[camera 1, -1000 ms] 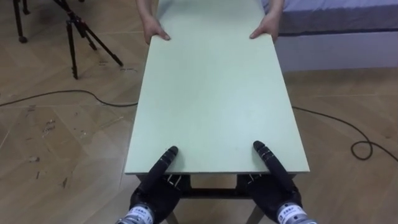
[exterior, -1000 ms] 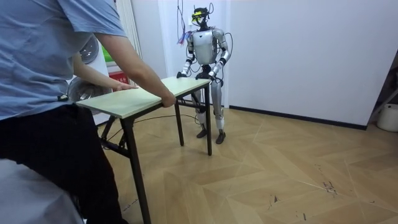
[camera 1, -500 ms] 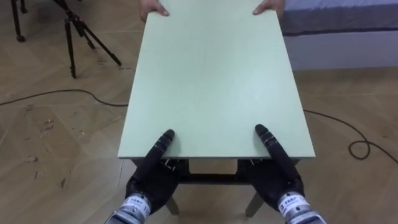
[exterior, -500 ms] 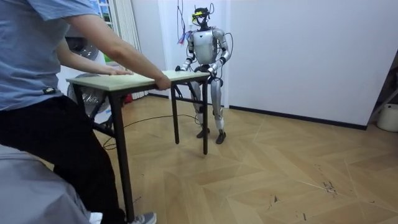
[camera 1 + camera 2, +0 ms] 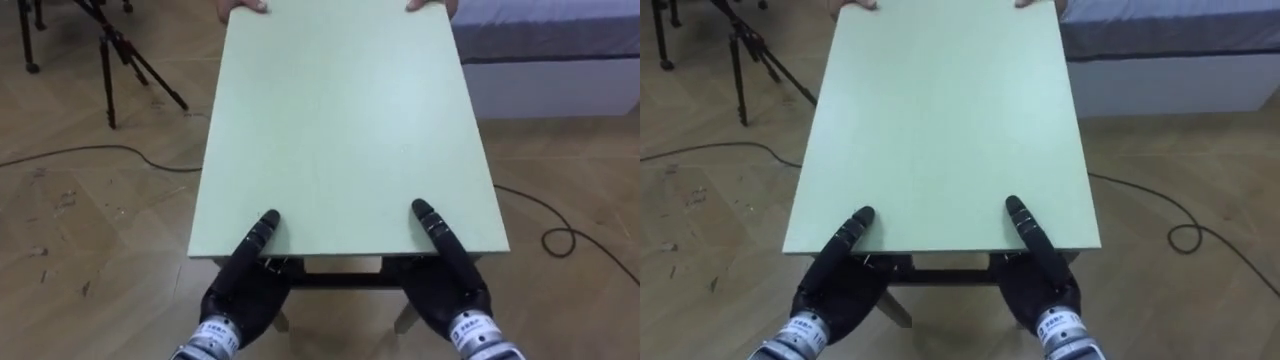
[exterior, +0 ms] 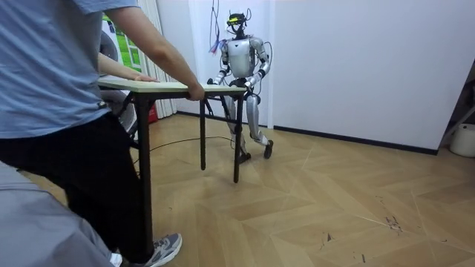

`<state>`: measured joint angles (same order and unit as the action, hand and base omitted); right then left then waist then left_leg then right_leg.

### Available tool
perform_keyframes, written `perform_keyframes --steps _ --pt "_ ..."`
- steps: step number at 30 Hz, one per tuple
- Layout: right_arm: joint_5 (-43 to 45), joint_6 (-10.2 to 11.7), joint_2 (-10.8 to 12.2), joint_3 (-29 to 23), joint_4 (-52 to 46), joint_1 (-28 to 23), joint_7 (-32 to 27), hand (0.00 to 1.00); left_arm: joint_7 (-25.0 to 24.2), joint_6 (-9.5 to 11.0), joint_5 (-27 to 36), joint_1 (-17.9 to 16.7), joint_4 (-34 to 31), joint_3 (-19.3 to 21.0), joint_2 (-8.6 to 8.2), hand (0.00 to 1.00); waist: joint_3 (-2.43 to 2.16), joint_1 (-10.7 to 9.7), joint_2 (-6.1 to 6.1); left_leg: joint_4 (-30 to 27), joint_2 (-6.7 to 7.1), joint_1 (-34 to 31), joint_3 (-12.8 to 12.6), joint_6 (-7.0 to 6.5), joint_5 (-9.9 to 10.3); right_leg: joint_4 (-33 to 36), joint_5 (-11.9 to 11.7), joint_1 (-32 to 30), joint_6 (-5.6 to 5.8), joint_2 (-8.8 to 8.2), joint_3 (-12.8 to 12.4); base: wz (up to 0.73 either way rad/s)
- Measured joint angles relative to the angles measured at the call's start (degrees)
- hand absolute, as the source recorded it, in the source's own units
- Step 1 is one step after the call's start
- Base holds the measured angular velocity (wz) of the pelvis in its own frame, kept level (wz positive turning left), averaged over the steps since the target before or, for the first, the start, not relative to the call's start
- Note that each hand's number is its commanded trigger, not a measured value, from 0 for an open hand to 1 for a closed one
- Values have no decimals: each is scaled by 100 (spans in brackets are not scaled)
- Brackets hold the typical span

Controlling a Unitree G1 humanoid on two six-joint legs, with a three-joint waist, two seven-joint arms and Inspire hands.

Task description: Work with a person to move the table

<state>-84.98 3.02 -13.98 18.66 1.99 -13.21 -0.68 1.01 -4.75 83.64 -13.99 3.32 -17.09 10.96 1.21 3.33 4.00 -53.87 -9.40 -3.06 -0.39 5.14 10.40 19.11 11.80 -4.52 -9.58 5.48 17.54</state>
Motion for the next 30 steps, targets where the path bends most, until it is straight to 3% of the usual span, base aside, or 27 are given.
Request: perform_keyframes --steps 1,2,3,5,7,8,9,10,11,13,15,16,17,19,20,21,22,24,25,26,27,28,29,30 --pt "0 6 -28 -36 -1 65 8 100 1 0 -3 69 -1 0 -43 100 19 -7 71 470 10 264 84 81 60 109 -2 -180 -3 17 53 17" --pt "8 2 -19 -71 -3 166 17 100 11 2 1 182 1 23 -41 100 41 -42 122 945 11 419 204 210 422 225 -14 -407 -24 15 152 16" --pt "9 -1 3 -83 -5 205 17 100 17 5 -2 236 2 38 -30 100 41 -46 121 1169 12 475 240 248 630 290 -24 -528 -36 1 188 16" --pt "13 -44 58 -154 14 402 16 100 21 71 -5 448 17 53 11 100 45 -112 134 2140 -38 586 246 215 1256 469 -168 -1014 -71 -54 341 16" --pt "146 -122 139 -285 66 514 35 100 6 110 -30 608 96 43 -4 100 46 -213 140 2993 3 650 208 116 1453 473 -350 -1296 -48 -151 461 31" --pt "207 -155 239 -409 186 538 111 100 -10 109 -46 778 286 0 -23 100 47 -183 138 3481 34 760 148 88 1466 468 -497 -1425 -24 -221 461 21" --pt "250 -189 296 -478 235 536 119 100 -10 106 -53 840 389 -11 -28 100 46 -178 133 3613 73 796 109 80 1469 469 -562 -1476 -15 -269 459 7" --pt "360 -291 357 -582 356 515 170 100 -10 107 -76 902 589 -13 -55 100 46 -196 107 3708 194 771 82 -116 1416 446 -710 -1526 36 -391 430 3" --pt "402 -331 393 -600 396 485 177 100 -9 108 -79 895 666 -18 -73 100 45 -215 101 3717 266 749 75 -193 1372 401 -785 -1517 70 -454 412 4" --pt "455 -414 469 -615 411 245 178 100 -15 109 -106 721 789 -54 -94 100 43 -305 99 3681 510 706 74 -432 1218 117 -1152 -1396 199 -628 311 6" --pt "458 -506 460 -645 411 83 194 100 -48 97 -299 539 794 -59 -107 100 30 -319 67 3612 715 648 53 -576 1119 -6 -1420 -1393 370 -726 -48 -4" --pt "466 -566 451 -652 411 3 194 100 -59 95 -337 413 793 -59 -139 100 14 -371 30 3595 842 590 -46 -670 1015 -140 -1648 -1398 492 -796 -258 -13" --pt "483 -608 452 -653 412 -18 193 100 -60 94 -331 344 782 -59 -161 100 5 -381 15 3590 945 496 -148 -761 915 -334 -1932 -1410 738 -846 -500 -10" --pt "537 -622 451 -671 410 -29 193 100 -58 86 -335 326 787 -66 -190 100 -3 -520 0 3463 1000 221 -332 -869 776 -360 -2156 -1475 1152 -970 -760 36" --pt "528 -622 434 -716 396 -122 205 100 -29 41 -352 331 792 -72 -225 100 -18 -628 -40 3403 994 90 -542 -904 681 392 -1649 -1578 1164 -1190 -789 73" --pt "514 -619 448 -740 379 -178 219 100 -25 29 -368 331 793 -96 -230 100 -15 -663 -59 3411 994 59 -638 -914 625 828 -1325 -1584 1160 -1293 -794 76" --pt "508 -611 451 -783 319 -302 248 100 -36 14 -480 328 788 -114 -245 100 -46 -681 -119 3415 993 -41 -909 -935 530 1678 -760 -1567 1165 -1491 -819 47" --pt "509 -614 444 -780 319 -323 257 100 -69 14 -561 324 786 -105 -205 100 -82 -678 -192 3391 1027 -225 -1067 -979 399 2582 -259 -1390 1253 -1729 -897 29" --pt "505 -614 438 -757 319 -331 257 100 -70 13 -567 302 786 -95 -199 100 -80 -648 -195 3375 1036 -286 -1072 -988 330 3011 -175 -1091 1273 -1878 -898 4" --pt "499 -614 432 -720 318 -334 256 100 -127 13 -569 246 781 -60 -200 100 -86 -595 -246 3368 1055 -345 -1119 -976 279 3263 -258 -679 1275 -2077 -906 -8" --pt "486 -614 434 -694 317 -332 257 100 -172 12 -570 214 769 -31 -199 100 -92 -588 -296 3347 1071 -394 -1152 -964 260 3300 -342 -473 1290 -2170 -926 -18" --pt "455 -593 453 -635 313 -296 262 100 -208 9 -620 184 709 51 -193 100 -69 -583 -435 3169 1093 -559 -1179 -937 245 3194 -519 -135 1360 -2253 -947 -3" --pt "456 -566 515 -618 326 -259 263 100 -208 8 -772 189 690 118 -240 100 13 -573 -463 2875 1046 -797 -1144 -923 239 3027 -463 -182 1443 -2062 -895 10" --pt "452 -554 511 -624 323 -284 275 100 -212 1 -809 176 673 114 -250 100 5 -580 -434 2818 1047 -894 -1144 -928 206 3015 -480 -235 1421 -1985 -929 31"
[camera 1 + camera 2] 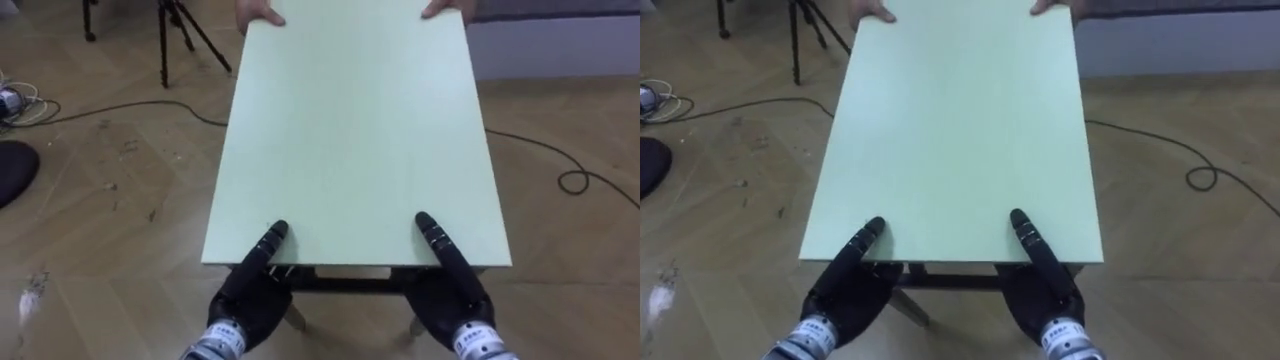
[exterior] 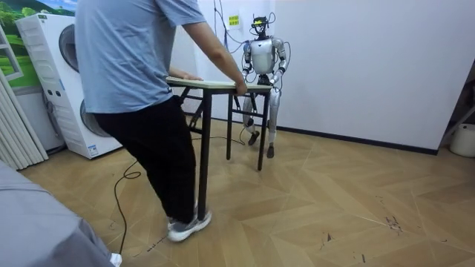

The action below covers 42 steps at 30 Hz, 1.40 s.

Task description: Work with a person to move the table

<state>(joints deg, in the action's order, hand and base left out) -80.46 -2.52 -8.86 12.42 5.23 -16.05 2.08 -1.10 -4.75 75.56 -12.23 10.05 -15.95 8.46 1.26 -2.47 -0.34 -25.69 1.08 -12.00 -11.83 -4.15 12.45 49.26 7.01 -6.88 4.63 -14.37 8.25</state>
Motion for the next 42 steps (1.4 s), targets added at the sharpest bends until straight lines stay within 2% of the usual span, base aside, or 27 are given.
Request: perform_keyframes --steps 2,4,6,8,10,14,15,18,19,20,21,22,23,24,25,26,29,32,34,35,36,37,38,39,40,41,42 --pt "-34 5 -2 -25 6 -34 57 100 -4 -6 -133 -8 -51 7 -28 100 -32 -60 5 236 60 -97 -37 -131 -116 -123 30 -130 56 146 -142 15" --pt "-76 20 10 -20 -51 -35 61 100 -4 8 -261 -7 -164 24 -10 100 -13 -19 -147 422 70 -280 -137 -222 -307 -384 204 -238 308 124 -306 -16" --pt "-74 64 9 -29 -79 -36 60 100 -19 0 -302 1 -197 45 -30 100 -22 -12 -219 375 115 -397 -274 -296 -350 -496 386 -252 323 54 -357 -14" --pt "-103 73 23 -56 -107 -35 60 100 -32 -2 -383 22 -279 83 -56 100 -20 -2 -300 284 175 -532 -476 -381 -361 -652 727 -159 272 -38 -350 9" --pt "-208 141 151 -4 -144 -25 60 100 -25 -9 -561 234 -288 164 14 100 -17 66 -461 214 162 -754 -996 -545 -388 -636 1225 -18 167 -40 -344 29" --pt "-376 213 152 -2 -101 290 -5 100 -25 -6 -630 539 -288 249 -1 100 7 413 -456 -77 -153 -1436 -1207 -585 -636 -1830 1946 254 80 311 -284 -13" --pt "-402 213 152 12 -73 330 -13 100 -24 -5 -636 556 -286 265 3 100 9 469 -453 -64 -235 -1491 -1220 -572 -708 -1977 1959 244 76 380 -259 -28" --pt "-496 156 154 48 120 355 -12 100 -25 -22 -648 520 -175 246 62 100 11 607 -339 569 -480 -1402 -1106 -448 -1409 -2279 1640 82 -174 847 -219 -7" --pt "-484 141 152 54 122 305 -12 100 -28 -30 -638 456 -161 235 62 100 25 650 -258 1044 -542 -1264 -1019 -330 -1774 -2452 1421 81 -297 1056 -222 -6" --pt "-458 136 146 53 124 257 -12 100 -33 -30 -649 399 -159 209 67 100 20 719 -171 1562 -578 -1118 -942 -3 -2167 -2611 1238 62 -429 1253 -201 -3" --pt "-459 135 143 53 124 234 -12 100 -33 -30 -655 385 -149 197 59 100 18 739 -132 1795 -609 -1062 -858 288 -2365 -2699 1134 50 -490 1355 -190 0" --pt "-473 135 140 55 129 219 -11 100 -36 -28 -665 382 -130 194 55 100 28 772 -82 1952 -714 -1047 -657 931 -2570 -2769 978 -46 -644 1421 -85 -24" --pt "-474 122 142 56 198 216 -11 100 -62 -22 -658 351 -45 198 25 100 50 890 -79 1302 -770 -1152 -314 647 -2324 -2724 932 -114 -809 1432 -8 -42" --pt "-458 106 141 60 263 217 -11 100 -81 -21 -644 311 16 199 4 100 50 961 -76 815 -786 -1184 -185 473 -2064 -2721 895 -116 -863 1419 0 -77" --pt "-413 98 108 127 317 214 -11 100 -86 5 -573 161 32 199 -20 100 43 1065 -56 -96 -846 -1182 -110 419 -1414 -2719 832 -114 -937 1310 177 -78" --pt "-380 85 13 220 315 217 -11 100 -123 24 -491 8 13 206 -22 100 44 1077 -13 -878 -840 -1144 122 466 -898 -2734 740 -109 -887 1203 439 -67" --pt "-297 74 13 213 296 198 -10 100 -135 26 -612 -45 5 259 -141 100 49 955 38 -2151 -899 -930 514 498 -99 -2722 585 -234 -952 1229 948 0" --pt "-271 141 7 196 269 201 -12 100 -47 24 -708 -36 -39 275 -269 100 41 791 148 -2757 -1110 -327 650 550 284 -2722 508 -284 -989 1242 1439 14" --pt "-271 182 -20 198 255 199 -14 100 19 24 -712 -29 -67 252 -293 100 53 724 268 -2774 -1244 190 765 561 302 -2616 495 -348 -980 1234 1579 2" --pt "-252 240 -73 204 221 204 -14 100 94 23 -767 -2 -112 249 -328 100 73 696 315 -2482 -1213 338 828 735 429 -2306 534 -488 -951 1184 1524 0" --pt "-218 276 -59 217 223 195 -15 100 128 23 -788 1 -116 248 -359 100 68 701 307 -2322 -1132 378 829 775 454 -2192 532 -583 -953 1171 1460 -8" --pt "-202 347 -51 258 218 180 -16 100 154 21 -782 1 -128 231 -340 100 46 700 289 -1998 -974 440 895 777 451 -2158 472 -761 -1085 1254 1104 -8" --pt "-212 444 -60 330 171 180 -15 100 155 19 -775 1 -180 244 -326 100 -21 713 249 -1511 -825 511 991 888 487 -2423 400 -883 -1176 1391 778 -9" --pt "-231 504 -71 371 105 180 -16 100 154 20 -791 1 -233 255 -346 100 -49 716 268 -1285 -797 588 1050 1028 556 -2585 252 -935 -1144 1345 802 -24" --pt "-250 569 -141 421 -40 228 -17 100 149 19 -816 -4 -384 300 -373 100 -10 752 373 -1360 -946 625 1058 1091 639 -2655 74 -1007 -1092 1350 1067 -16" --pt "-299 602 -174 439 -42 252 -36 100 169 16 -795 18 -389 285 -383 100 5 780 536 -1262 -1097 817 1050 1057 684 -2514 43 -1037 -1148 1416 1204 0" --pt "-325 629 -188 434 -39 246 -36 100 208 14 -771 48 -388 252 -390 100 17 761 578 -1042 -1099 976 1042 1008 738 -2405 52 -1071 -1162 1411 1242 19"
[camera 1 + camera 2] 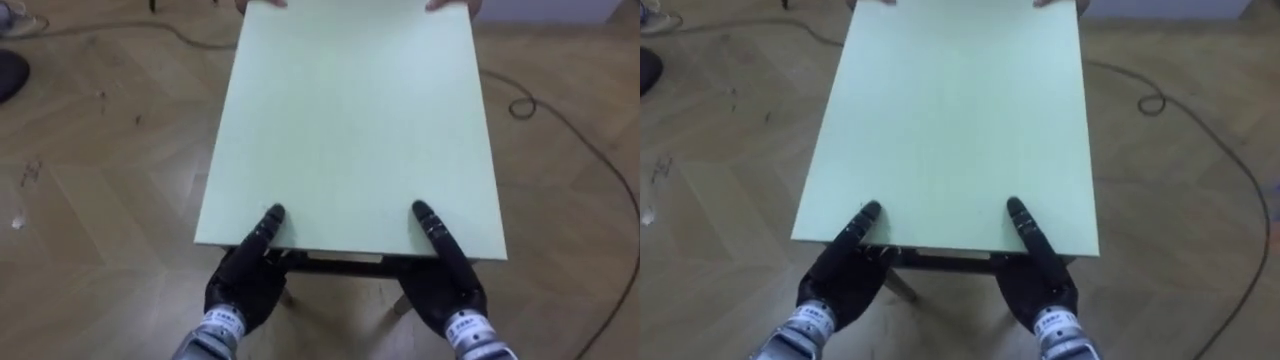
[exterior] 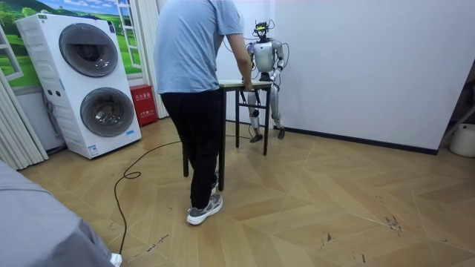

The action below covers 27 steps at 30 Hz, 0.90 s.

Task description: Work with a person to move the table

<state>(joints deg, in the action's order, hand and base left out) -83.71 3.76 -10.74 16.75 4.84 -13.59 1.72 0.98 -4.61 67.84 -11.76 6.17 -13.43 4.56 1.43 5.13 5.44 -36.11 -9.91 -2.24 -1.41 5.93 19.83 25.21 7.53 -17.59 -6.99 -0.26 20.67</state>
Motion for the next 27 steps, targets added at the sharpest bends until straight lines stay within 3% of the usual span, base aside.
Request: perform_keyframes --steps 1,2,4,6,7,8,11,12,14,16,17,19,20,21,22,23,25,27 --pt "-28 7 -2 -12 2 -1 -14 100 62 1 2 58 0 -45 18 100 8 0 -12 523 66 273 -15 -139 146 277 -2 -161 -16 -56 -24 11" --pt "-37 7 3 -52 3 24 -39 100 110 7 2 121 3 -70 25 100 12 -15 -15 843 87 419 -28 -101 289 493 -33 -323 -69 -104 -6 0" --pt "-10 -35 58 -180 11 110 -58 100 182 64 14 266 15 -138 51 100 27 6 -31 1019 127 373 -153 -107 570 659 -48 -581 -91 -212 74 -9" --pt "39 -121 157 -350 84 227 -57 100 268 124 55 496 116 -227 53 100 47 13 -55 1081 235 161 -312 -246 806 713 -109 -821 -91 -395 181 -2" --pt "94 -168 213 -459 186 302 -56 100 268 171 108 640 289 -262 59 100 91 -11 -119 1014 356 22 -316 -327 788 690 -245 -899 -43 -539 176 5" --pt "143 -204 199 -467 245 293 -57 100 266 225 164 658 418 -301 65 100 84 -77 -110 939 444 -79 -297 -426 725 467 -412 -854 48 -576 125 6" --pt "157 -228 238 -464 344 195 -30 100 196 233 151 621 568 -316 71 100 82 -219 -108 841 572 -259 -163 -555 593 -136 -836 -657 180 -549 -14 22" --pt "163 -275 236 -465 377 147 -23 100 177 233 141 566 626 -316 59 100 81 -331 -109 856 663 -276 -130 -627 487 -367 -1054 -560 266 -562 -125 28" --pt "254 -370 211 -473 377 84 -24 100 166 228 197 405 624 -327 56 100 74 -506 -122 927 886 -305 -132 -774 344 -607 -1363 -518 496 -615 -635 17" --pt "316 -402 211 -479 377 24 -24 100 150 228 197 304 624 -328 43 100 58 -641 -168 961 1047 -358 -123 -876 247 -676 -1489 -513 670 -723 -901 23" --pt "304 -418 222 -481 375 -37 -21 100 133 212 182 257 624 -328 44 100 19 -663 -212 970 1117 -411 -133 -923 203 -734 -1554 -509 765 -773 -1016 21" --pt "228 -449 241 -473 375 -136 -22 100 133 177 186 205 624 -327 67 100 -21 -687 -279 965 1151 -414 -150 -952 151 -728 -1588 -448 837 -787 -1186 23" --pt "210 -445 243 -468 375 -191 -22 100 134 130 164 197 624 -327 72 100 -23 -710 -278 967 1077 -406 -204 -937 113 -454 -1446 -441 943 -773 -1229 37" --pt "187 -428 262 -469 375 -232 -22 100 133 110 126 197 622 -328 74 100 -24 -746 -273 983 995 -402 -309 -905 85 -217 -1257 -434 944 -769 -1239 63" --pt "132 -374 319 -466 374 -321 -16 100 132 89 52 197 622 -330 69 100 -15 -812 -298 1089 863 -339 -480 -839 -8 309 -758 -343 921 -773 -1250 59" --pt "103 -347 353 -442 372 -394 0 100 130 82 -4 166 621 -330 82 100 -28 -776 -360 1337 834 -182 -620 -785 -131 681 -323 -188 922 -762 -1279 43" --pt "99 -330 339 -401 369 -399 0 100 72 82 7 114 605 -321 116 100 -21 -692 -401 1494 859 -46 -656 -729 -184 628 -5 35 995 -708 -1364 -11" --pt "75 -285 334 -346 341 -388 5 100 17 87 -3 81 592 -305 97 100 -32 -551 -390 1607 899 -15 -666 -646 -222 155 71 196 871 -561 -1436 -28"
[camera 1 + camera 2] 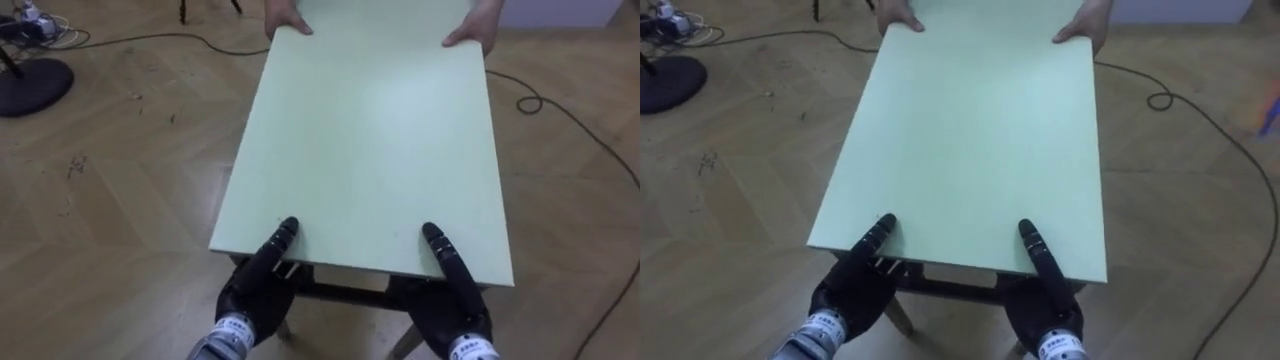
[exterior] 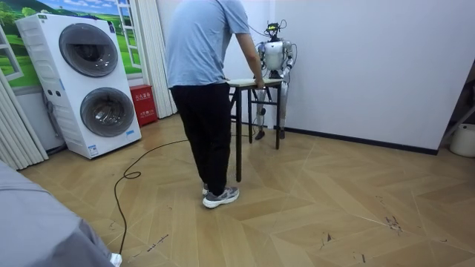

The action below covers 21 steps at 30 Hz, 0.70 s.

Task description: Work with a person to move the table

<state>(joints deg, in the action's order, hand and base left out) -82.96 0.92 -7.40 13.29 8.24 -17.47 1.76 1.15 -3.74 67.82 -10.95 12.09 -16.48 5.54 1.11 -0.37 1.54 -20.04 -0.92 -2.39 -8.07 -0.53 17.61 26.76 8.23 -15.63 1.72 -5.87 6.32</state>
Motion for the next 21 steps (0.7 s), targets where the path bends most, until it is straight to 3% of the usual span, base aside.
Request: perform_keyframes --steps 1,5,13,21 --pt "-15 22 -18 25 -9 4 35 100 -56 7 -55 -21 -13 29 -14 100 -8 75 13 154 -35 31 14 35 -82 -212 -111 43 -95 95 -11 -17" --pt "-59 129 -61 234 -14 0 40 100 -166 58 -25 -196 -110 79 48 100 -11 102 -37 493 -156 278 45 110 -217 -625 -247 327 -161 282 25 -6" --pt "-207 213 -211 386 -198 4 41 100 -170 87 26 -299 -396 75 184 100 -5 235 -153 555 -170 295 88 96 -230 -912 -311 445 -104 316 65 2" --pt "-195 353 -203 489 -233 27 69 100 -167 131 34 -313 -448 97 204 100 13 532 -122 564 -200 262 358 94 -231 -1145 -349 625 -89 317 314 16"
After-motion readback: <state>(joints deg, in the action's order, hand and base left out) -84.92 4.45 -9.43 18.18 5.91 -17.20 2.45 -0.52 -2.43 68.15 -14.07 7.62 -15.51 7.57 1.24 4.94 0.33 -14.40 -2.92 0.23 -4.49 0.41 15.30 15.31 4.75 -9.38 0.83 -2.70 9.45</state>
